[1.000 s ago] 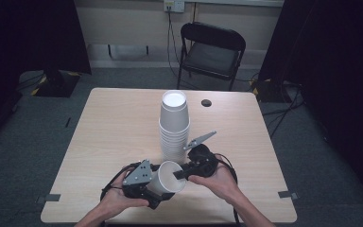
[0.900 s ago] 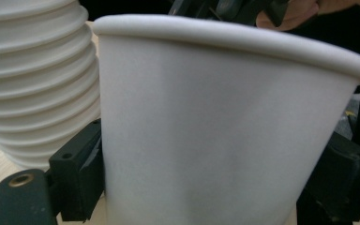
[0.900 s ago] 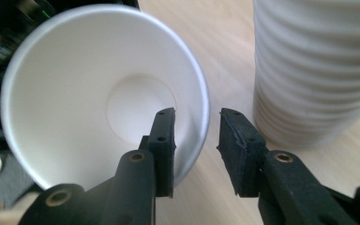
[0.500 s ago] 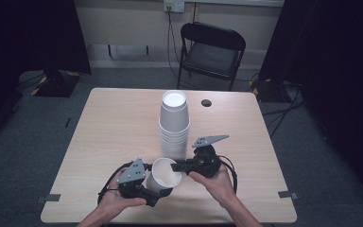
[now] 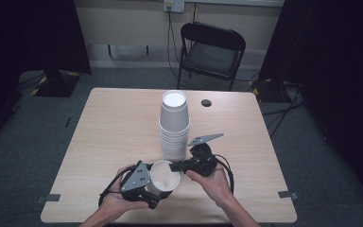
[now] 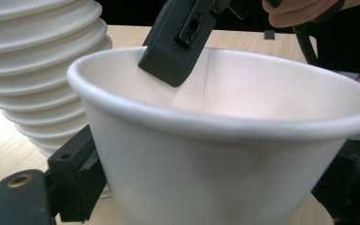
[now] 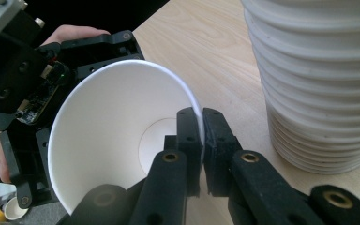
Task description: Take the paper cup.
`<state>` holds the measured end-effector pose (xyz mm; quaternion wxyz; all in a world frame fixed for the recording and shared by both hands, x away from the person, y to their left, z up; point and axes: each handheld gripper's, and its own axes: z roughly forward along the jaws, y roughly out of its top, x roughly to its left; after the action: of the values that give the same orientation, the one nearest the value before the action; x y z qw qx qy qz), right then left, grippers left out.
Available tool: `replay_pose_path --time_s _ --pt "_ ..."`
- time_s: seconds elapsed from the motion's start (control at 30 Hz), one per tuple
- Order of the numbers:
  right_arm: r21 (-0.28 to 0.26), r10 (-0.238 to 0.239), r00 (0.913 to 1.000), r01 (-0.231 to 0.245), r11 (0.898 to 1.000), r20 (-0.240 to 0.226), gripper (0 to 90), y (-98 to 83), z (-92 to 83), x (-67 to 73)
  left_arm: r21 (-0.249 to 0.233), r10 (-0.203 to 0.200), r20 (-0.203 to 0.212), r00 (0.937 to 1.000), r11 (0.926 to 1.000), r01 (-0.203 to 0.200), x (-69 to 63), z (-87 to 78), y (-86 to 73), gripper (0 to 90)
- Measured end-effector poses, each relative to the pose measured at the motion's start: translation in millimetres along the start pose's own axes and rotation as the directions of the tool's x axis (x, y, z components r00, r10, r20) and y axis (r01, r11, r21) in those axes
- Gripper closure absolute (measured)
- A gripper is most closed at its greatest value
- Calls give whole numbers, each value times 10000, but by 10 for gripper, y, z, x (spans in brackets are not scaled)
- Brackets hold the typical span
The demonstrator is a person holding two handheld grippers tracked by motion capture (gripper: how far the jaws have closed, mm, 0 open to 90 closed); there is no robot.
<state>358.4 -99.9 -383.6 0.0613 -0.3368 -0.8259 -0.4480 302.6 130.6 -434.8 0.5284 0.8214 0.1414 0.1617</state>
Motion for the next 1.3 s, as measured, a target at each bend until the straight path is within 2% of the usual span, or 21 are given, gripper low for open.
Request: replay_pose_path --time_s 0.13,0.23,0.37,0.53,0.8,0.93,1.0,1.1,1.2,1.3 --pt "52 61 10000 -61 10000 65 866 4 21 5 -20 -8 -120 9999 10000 7 -10 -7 -1 117" --pt "17 -28 9999 27 10000 158 861 5 14 12 -189 -223 -65 9997 9996 222 0 -12 -2 130" --pt "-392 -171 9998 175 9991 102 814 4 -31 13 -475 -477 -26 9989 9977 475 11 -27 5 136" --pt "-723 -269 9996 271 9970 40 752 -18 -97 26 -583 -1107 -12 9939 9922 1105 39 -50 -33 138" --pt "-1708 -318 9994 297 9849 -96 706 -76 -278 7 -529 -1629 -387 9859 9856 1607 113 -138 -103 138" --pt "-1859 -318 9995 329 9820 89 671 -124 -357 -25 -556 -1866 -410 9816 9813 1842 167 -192 -122 138" --pt "-1831 -342 9988 401 9823 351 638 -151 -388 -38 -596 -1899 -564 9802 9806 1866 201 -212 -127 138" --pt "-1883 -348 9975 457 9811 610 597 -194 -433 -74 -691 -2121 -753 9743 9759 2071 234 -235 -128 139" --pt "-1979 -427 9963 569 9786 752 591 -240 -477 -96 -725 -2137 -838 9733 9755 2079 273 -271 -124 139" --pt "-1973 -588 9940 761 9774 920 579 -303 -524 -116 -871 -2263 -1000 9689 9721 2180 310 -311 -113 139"
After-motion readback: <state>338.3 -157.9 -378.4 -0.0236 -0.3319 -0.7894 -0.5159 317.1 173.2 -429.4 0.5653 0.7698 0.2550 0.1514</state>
